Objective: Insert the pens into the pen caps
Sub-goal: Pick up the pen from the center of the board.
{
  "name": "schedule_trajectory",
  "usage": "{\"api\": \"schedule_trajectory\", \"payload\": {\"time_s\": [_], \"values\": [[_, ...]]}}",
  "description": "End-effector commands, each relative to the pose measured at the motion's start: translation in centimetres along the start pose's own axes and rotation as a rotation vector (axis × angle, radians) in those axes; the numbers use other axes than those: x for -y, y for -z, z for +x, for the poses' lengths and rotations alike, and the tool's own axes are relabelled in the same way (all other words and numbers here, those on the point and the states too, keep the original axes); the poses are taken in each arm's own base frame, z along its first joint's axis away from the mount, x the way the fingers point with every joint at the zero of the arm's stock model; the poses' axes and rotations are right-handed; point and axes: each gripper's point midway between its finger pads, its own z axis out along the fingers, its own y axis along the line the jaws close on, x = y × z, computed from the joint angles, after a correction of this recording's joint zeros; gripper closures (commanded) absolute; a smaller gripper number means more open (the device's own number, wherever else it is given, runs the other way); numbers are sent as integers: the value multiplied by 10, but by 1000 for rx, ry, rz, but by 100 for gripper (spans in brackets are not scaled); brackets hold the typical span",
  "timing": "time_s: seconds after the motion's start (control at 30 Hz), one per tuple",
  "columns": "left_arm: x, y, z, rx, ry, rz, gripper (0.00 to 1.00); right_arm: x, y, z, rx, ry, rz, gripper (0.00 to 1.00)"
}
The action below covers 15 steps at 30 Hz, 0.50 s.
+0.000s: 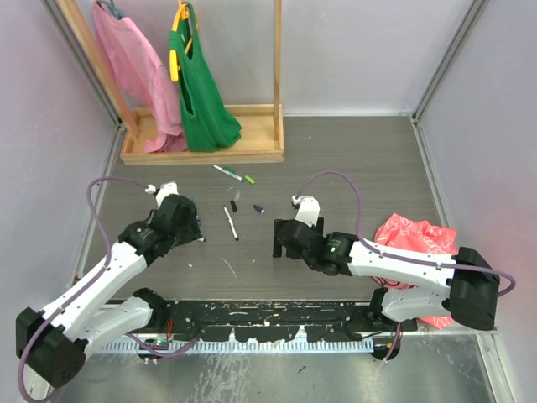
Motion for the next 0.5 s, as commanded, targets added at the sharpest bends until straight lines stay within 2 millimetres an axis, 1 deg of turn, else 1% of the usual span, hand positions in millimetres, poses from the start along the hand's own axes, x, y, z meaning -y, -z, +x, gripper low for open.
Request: {"api": "schedule_trajectory", "payload": {"time_s": [0.0, 0.07, 0.23, 0.47], "values": [[5, -16, 3, -36, 9, 1, 48, -18, -6, -20, 59, -14, -43, 12], [2, -24, 6, -44, 29, -29, 46, -20, -9, -15, 51, -19, -63, 12], [-5, -34, 13, -40, 81, -63, 44, -17, -11, -5, 42, -27, -83, 11], [-8, -47, 12, -12, 123, -102, 42, -9, -9, -2, 34, -23, -59, 7]]}}
